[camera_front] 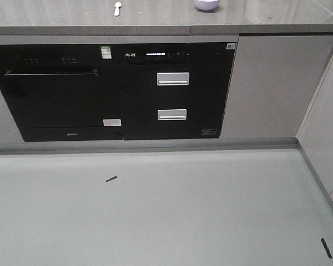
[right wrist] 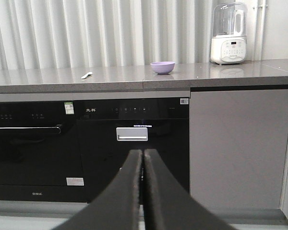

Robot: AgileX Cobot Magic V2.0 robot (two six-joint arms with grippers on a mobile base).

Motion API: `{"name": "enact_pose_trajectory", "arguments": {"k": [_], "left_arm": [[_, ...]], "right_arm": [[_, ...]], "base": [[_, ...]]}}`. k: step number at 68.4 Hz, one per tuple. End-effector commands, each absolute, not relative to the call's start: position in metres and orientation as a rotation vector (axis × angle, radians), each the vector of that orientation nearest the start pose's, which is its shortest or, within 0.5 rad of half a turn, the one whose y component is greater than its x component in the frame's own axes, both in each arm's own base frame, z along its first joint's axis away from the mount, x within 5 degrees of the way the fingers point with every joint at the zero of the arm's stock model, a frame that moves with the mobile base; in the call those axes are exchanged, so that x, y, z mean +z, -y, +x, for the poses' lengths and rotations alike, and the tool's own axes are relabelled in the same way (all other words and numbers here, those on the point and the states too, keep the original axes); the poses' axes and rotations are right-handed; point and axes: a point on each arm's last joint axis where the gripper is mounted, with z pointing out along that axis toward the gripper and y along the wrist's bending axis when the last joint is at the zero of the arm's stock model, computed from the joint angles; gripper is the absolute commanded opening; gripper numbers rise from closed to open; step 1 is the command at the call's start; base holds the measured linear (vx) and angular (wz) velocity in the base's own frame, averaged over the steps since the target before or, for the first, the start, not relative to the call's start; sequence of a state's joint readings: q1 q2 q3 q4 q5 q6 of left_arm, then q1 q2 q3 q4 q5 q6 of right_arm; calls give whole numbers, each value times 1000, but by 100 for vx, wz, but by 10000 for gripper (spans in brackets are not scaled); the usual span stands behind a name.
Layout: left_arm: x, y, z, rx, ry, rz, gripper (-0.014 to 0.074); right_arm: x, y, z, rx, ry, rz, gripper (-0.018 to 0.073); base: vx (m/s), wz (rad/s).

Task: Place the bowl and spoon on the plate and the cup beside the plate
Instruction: 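Drive the base toward the counter with the lavender bowl and spoon, then drive closer to the counter, bringing the spoon and bowl within reach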

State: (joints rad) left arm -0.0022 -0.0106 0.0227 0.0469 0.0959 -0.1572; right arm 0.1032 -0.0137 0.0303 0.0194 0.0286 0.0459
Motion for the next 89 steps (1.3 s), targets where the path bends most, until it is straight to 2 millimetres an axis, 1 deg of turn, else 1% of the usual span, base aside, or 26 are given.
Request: {"name": "enact_pose_trajectory", "arguments": {"k": [1, 89], "left_arm": [[211, 0, 54, -96, -1481, -85, -6], [211, 0, 54, -96, -1481, -85, -6]], "right_arm": [[206, -5, 56, 126, -1458, -28, -9], [206, -5, 56, 126, -1458, -28, -9]], "base": [[24, 0], [23, 0]]}}
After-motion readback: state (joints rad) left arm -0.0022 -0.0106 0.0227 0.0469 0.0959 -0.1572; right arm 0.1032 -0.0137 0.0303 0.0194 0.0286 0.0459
